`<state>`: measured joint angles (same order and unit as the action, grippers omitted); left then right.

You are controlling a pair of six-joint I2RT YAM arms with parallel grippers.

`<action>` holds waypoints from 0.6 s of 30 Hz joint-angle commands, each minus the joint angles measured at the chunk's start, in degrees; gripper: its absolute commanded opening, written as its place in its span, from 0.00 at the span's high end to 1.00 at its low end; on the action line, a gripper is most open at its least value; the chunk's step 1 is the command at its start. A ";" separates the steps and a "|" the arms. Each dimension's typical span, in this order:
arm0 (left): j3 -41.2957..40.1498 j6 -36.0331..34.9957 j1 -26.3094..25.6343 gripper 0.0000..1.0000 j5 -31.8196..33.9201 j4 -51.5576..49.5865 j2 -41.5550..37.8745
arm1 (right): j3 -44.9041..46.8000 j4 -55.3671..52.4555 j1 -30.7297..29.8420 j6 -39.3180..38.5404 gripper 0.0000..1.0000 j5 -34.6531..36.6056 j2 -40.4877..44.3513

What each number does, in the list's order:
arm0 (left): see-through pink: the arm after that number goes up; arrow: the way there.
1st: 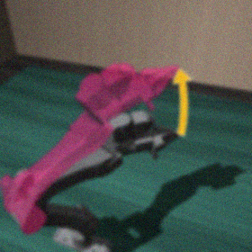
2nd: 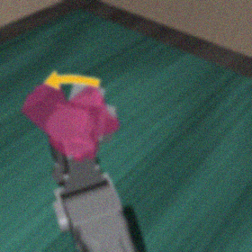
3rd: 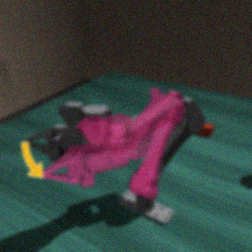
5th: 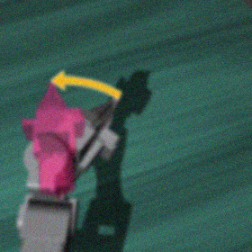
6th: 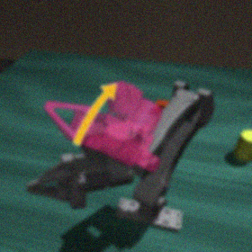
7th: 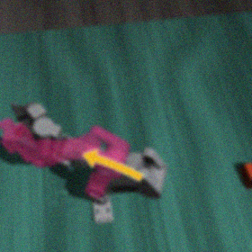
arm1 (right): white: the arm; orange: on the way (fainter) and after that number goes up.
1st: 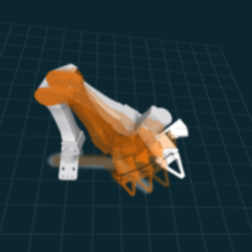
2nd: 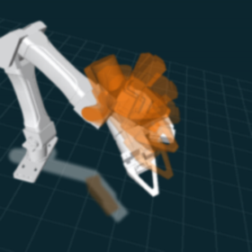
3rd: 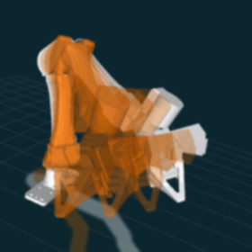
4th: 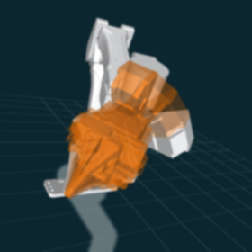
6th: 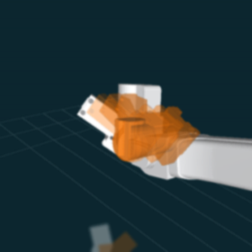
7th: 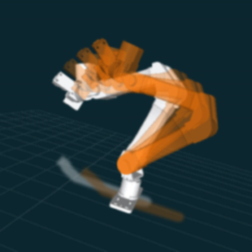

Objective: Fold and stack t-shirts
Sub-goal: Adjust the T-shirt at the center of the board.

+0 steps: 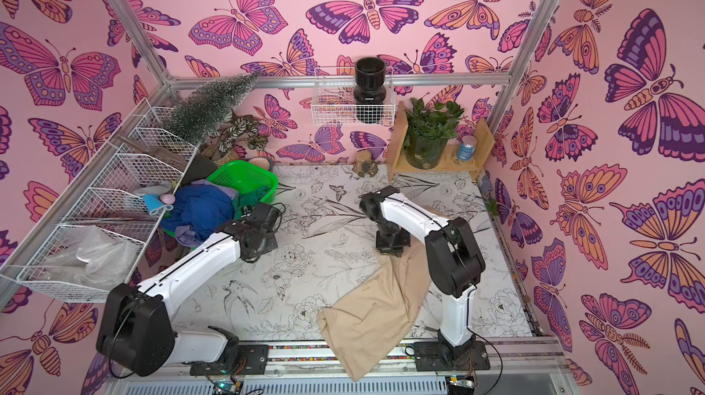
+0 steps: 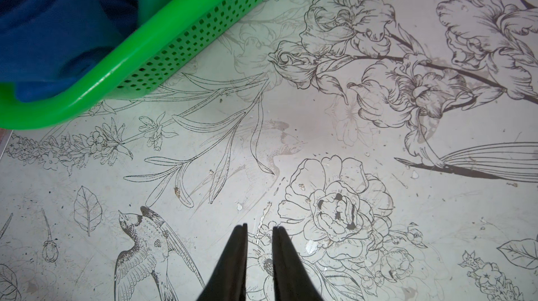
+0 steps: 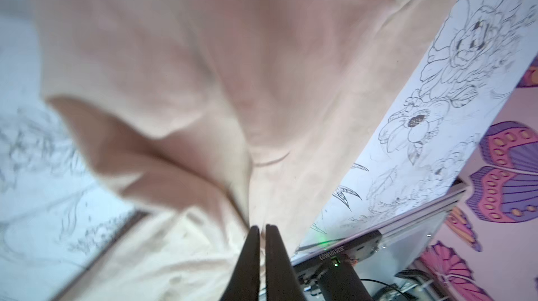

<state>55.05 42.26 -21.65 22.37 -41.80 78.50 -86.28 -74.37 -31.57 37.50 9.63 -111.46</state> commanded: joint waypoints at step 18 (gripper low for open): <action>-3.99 -0.85 0.36 0.78 3.05 -0.83 -9.26 | -23.76 3.90 10.30 -1.96 0.92 -16.75 -26.51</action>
<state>51.79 42.22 -21.65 23.31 -41.87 70.13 -102.67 -79.72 -20.73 36.60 -0.08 -131.98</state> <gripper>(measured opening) 0.219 0.078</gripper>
